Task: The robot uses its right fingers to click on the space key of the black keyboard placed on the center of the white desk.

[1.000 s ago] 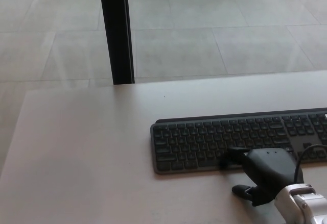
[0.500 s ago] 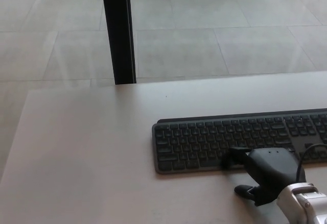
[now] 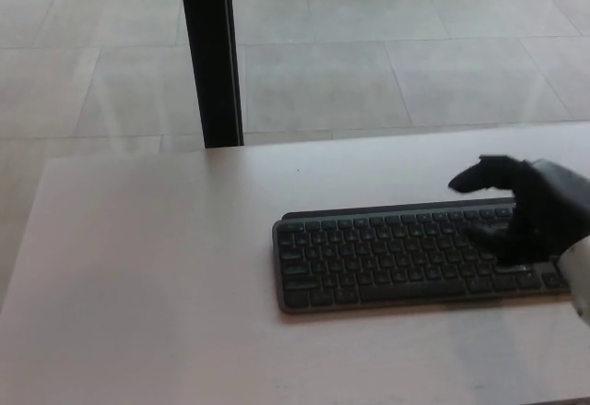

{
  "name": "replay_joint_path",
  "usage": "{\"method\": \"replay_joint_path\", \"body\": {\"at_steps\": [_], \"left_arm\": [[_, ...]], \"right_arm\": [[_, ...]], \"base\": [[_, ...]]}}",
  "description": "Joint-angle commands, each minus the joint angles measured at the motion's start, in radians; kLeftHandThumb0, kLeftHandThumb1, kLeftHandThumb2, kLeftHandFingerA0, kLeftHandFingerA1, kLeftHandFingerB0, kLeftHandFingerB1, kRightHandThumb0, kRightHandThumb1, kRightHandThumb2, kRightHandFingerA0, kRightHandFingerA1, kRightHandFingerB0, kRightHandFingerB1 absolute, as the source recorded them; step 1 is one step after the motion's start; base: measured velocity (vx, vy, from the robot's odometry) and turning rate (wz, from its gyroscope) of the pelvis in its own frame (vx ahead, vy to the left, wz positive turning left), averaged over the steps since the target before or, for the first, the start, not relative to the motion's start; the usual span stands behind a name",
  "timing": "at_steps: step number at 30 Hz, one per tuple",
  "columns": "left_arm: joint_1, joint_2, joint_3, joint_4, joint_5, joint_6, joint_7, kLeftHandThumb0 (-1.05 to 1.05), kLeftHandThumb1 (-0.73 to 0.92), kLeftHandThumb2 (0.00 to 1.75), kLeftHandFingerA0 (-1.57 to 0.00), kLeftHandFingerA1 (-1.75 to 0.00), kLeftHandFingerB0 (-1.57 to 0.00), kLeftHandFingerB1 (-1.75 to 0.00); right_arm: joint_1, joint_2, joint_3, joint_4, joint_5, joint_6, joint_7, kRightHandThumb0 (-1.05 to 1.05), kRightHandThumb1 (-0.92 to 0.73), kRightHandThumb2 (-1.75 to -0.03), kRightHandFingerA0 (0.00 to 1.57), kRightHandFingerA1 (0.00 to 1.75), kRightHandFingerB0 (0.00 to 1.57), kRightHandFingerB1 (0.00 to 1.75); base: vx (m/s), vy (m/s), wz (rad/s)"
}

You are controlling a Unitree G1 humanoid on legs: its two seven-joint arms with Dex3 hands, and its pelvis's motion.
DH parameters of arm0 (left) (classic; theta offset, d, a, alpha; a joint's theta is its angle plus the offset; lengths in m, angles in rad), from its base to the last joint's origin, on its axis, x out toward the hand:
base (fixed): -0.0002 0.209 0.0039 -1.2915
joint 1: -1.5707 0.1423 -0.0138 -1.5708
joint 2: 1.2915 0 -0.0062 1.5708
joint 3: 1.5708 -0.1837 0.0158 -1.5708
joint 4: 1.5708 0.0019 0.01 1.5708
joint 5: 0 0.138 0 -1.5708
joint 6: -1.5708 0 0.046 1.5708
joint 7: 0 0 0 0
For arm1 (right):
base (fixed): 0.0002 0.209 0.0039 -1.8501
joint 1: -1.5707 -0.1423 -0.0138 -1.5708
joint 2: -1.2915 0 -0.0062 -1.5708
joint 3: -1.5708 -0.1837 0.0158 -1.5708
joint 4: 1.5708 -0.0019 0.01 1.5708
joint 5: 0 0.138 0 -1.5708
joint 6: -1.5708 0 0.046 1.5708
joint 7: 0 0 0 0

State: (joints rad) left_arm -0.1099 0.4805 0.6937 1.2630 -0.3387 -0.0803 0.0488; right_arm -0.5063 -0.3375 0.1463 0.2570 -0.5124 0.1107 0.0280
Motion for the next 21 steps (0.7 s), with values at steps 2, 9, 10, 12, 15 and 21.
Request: {"method": "replay_joint_path", "body": {"at_steps": [2,9,10,12,15,21], "left_arm": [[0.018,0.029,0.010,0.000,-0.023,-0.014,-0.004,-0.50,0.63,0.59,-0.75,-0.79,-0.64,-0.59],[0.018,0.028,0.015,0.003,-0.028,-0.011,-0.009,-0.50,0.63,0.59,-0.71,-0.72,-0.63,-0.59],[0.016,0.028,0.014,0.004,-0.028,-0.011,-0.008,-0.50,0.63,0.59,-0.71,-0.72,-0.63,-0.59],[0.020,0.031,0.001,-0.005,-0.014,-0.019,-0.007,-0.52,0.64,0.59,-0.72,-0.71,-0.66,-0.60],[0.015,0.032,0.015,-0.001,-0.029,-0.013,-0.011,-0.49,0.64,0.59,-0.72,-0.74,-0.66,-0.61],[0.018,0.032,0.026,0.002,-0.037,-0.014,-0.005,-0.50,0.64,0.59,-0.74,-0.78,-0.65,-0.61]], "right_arm": [[-0.292,-0.168,-0.669,-0.172,0.661,0.477,0.242,-0.24,-0.61,-0.58,0.90,1.41,0.57,0.43],[-0.290,-0.387,-1.085,0.020,0.771,0.434,0.152,-0.32,-0.53,-0.61,0.94,1.33,0.68,0.51],[-0.289,-0.391,-1.094,0.024,0.774,0.433,0.152,-0.32,-0.53,-0.61,0.94,1.33,0.68,0.51],[-0.250,-0.501,-1.239,0.192,0.767,0.345,0.071,-0.36,-0.54,-0.65,1.04,1.24,0.75,0.55],[-0.149,-0.590,-1.413,0.311,0.774,0.316,0.004,-0.41,-0.55,-0.67,1.11,1.31,0.73,0.64],[0.058,-0.552,-1.671,0.444,0.853,0.179,-0.270,-0.53,-0.60,-0.65,1.02,1.52,0.78,1.01]], "base": [[0.00,0.000,0.00],[0.00,0.000,0.00],[0.00,0.000,0.00],[0.00,0.000,0.00],[0.00,0.000,0.00],[0.00,0.000,0.00]]}}
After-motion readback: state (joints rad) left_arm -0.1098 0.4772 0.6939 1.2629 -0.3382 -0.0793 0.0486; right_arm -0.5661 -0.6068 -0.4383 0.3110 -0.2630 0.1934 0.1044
